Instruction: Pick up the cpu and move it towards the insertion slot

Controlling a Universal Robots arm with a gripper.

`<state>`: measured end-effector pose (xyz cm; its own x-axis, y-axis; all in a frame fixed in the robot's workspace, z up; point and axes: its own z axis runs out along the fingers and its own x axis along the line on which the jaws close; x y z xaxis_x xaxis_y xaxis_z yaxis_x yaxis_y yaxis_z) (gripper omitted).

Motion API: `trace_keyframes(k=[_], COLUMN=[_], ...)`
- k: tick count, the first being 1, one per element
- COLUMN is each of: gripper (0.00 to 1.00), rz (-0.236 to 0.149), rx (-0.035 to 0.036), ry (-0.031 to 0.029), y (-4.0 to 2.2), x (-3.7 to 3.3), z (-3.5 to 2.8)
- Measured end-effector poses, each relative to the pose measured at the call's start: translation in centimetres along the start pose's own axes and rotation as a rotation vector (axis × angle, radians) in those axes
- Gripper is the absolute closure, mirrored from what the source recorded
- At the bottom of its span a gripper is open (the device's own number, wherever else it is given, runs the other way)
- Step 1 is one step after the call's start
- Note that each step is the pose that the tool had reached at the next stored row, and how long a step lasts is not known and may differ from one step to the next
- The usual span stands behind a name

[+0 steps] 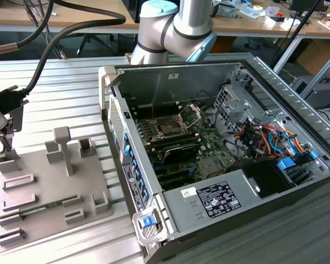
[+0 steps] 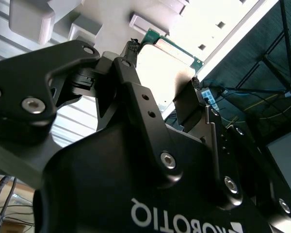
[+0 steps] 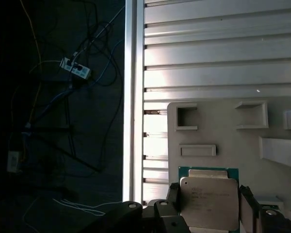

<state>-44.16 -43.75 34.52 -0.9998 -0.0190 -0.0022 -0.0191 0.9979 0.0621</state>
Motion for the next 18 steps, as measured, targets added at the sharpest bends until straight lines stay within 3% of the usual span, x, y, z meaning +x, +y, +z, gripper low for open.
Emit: trace_keyframes(k=[18], gripper=[0.45], rz=[0.000], rx=[-0.0047], ry=[-0.0001], y=[0.05], x=[0.00], z=[-0.84])
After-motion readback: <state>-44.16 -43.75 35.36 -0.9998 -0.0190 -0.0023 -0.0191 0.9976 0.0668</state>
